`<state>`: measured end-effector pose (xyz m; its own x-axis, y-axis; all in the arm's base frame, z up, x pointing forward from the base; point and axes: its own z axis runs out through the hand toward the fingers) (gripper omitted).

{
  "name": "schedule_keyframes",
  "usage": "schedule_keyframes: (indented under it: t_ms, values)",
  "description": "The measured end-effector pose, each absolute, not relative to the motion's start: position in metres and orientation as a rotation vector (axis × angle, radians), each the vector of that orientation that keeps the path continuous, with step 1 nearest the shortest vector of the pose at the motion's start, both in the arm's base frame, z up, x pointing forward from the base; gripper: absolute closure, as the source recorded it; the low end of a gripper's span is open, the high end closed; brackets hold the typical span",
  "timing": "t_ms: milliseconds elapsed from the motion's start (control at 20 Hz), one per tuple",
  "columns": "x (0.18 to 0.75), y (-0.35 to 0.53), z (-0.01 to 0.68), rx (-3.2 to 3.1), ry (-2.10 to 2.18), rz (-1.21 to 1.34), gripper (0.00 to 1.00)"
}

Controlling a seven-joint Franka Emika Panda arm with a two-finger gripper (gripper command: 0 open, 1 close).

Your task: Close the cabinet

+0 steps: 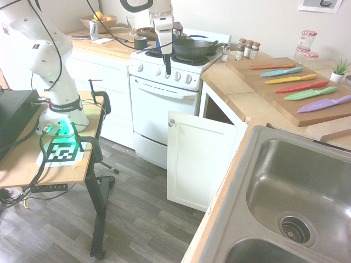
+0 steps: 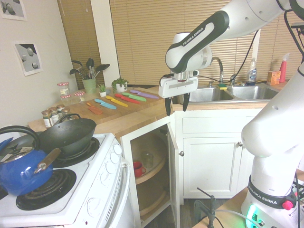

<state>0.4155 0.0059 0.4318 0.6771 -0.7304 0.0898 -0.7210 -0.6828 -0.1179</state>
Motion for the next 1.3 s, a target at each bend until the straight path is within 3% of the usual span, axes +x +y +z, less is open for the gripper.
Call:
schedule_keyframes:
  t_ms: [600,1300]
  values:
    - [0.415,-0.066,0.431,-2.75,1.21,-0.224,0.0]
    - [0.443,-0.139,0.332,-2.847,1.117,-0.143,0.0]
